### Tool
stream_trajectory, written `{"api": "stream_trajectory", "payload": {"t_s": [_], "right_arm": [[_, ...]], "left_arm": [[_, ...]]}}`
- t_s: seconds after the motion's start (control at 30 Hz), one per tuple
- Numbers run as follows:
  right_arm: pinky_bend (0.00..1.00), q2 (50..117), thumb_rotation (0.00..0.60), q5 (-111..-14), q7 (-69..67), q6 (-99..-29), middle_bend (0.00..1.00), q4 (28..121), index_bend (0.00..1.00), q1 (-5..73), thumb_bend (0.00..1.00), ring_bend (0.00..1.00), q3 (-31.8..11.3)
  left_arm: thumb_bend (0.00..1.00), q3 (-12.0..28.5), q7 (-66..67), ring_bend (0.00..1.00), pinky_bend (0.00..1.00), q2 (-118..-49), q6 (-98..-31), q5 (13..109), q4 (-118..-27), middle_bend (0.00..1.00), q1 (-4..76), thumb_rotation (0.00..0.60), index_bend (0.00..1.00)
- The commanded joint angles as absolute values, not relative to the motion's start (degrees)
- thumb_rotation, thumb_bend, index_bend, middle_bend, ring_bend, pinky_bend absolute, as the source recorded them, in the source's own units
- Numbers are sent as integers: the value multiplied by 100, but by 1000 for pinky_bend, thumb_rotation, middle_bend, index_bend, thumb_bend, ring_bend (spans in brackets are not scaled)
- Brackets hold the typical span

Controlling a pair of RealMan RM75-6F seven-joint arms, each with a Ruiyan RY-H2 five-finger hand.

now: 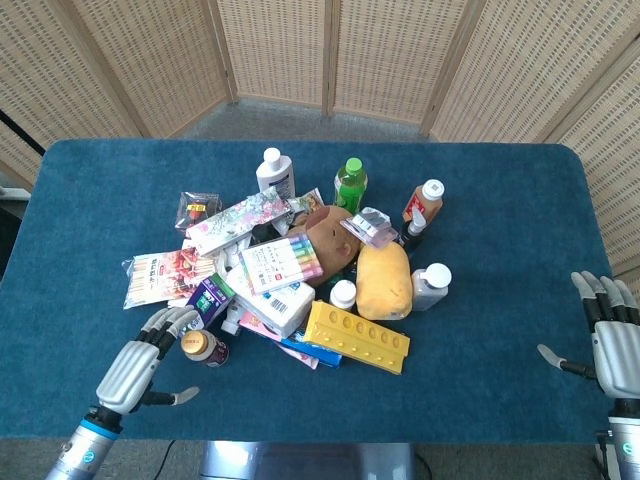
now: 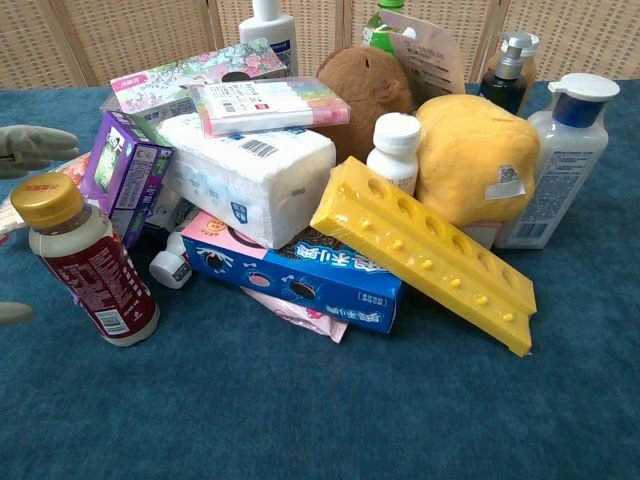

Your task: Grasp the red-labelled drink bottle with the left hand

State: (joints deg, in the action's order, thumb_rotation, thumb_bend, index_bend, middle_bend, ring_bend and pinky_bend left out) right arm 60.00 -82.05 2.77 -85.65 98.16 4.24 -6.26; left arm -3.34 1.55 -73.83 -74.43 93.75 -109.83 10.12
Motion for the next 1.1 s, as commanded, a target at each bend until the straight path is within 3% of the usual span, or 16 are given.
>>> {"api": "stream_trajectory", "payload": {"t_s": [0.03,0.43,0.5,0.53,0.6,0.67,0.77,0.93,1.1], "right_arm": [[0,5988,491,-8198,259,-8558,0,9821,0,421,0,0,-627],[0,5957,491,-8182,173,-8527,0,9836,0,417,0,0,-630],[0,5958,490,-8182,169,-8520,0,9833,0,417,0,0,-627],[0,5960,490,-8182,171,-8516,0,9831,0,419,0,0,-627],[0,5961,492,-8172,175,-8511,0,9824,0,421,0,0,-631],[0,5958,493,-8163,162,-8504,0,9822,0,422,0,0,-634],[0,5951,489,-8143,126,-8498,0,9816,0,420,0,0,-643],[0,5939,490,-8136,84,-8488,0,9803,0,421,0,0,-649],[0,5946,491,-8156,108,-8471,0,9809,0,425,0,0,-631]], "left_arm": [[0,-323,177,0,0,-7450,-7413,9315,-10969,0,1034,600,0],[0,-206,-181,0,0,-8117,-7764,9386,-10367,0,992,600,0],[0,-173,-345,35,109,-8300,-7819,9457,-10137,3,1023,600,12],[0,-169,-378,90,199,-8351,-7794,9454,-10082,29,1046,600,54],[0,-150,-310,251,386,-8469,-7715,9389,-9966,173,1089,600,231],[0,-129,-214,395,482,-8577,-7660,9306,-9901,409,1111,600,431],[0,-85,-91,540,574,-8739,-7699,9238,-9781,613,1108,600,617],[12,2,-330,642,633,-8807,-8153,9399,-9736,772,1013,600,791],[17,140,-452,648,633,-8467,-8536,9524,-10027,791,958,600,808]]}}
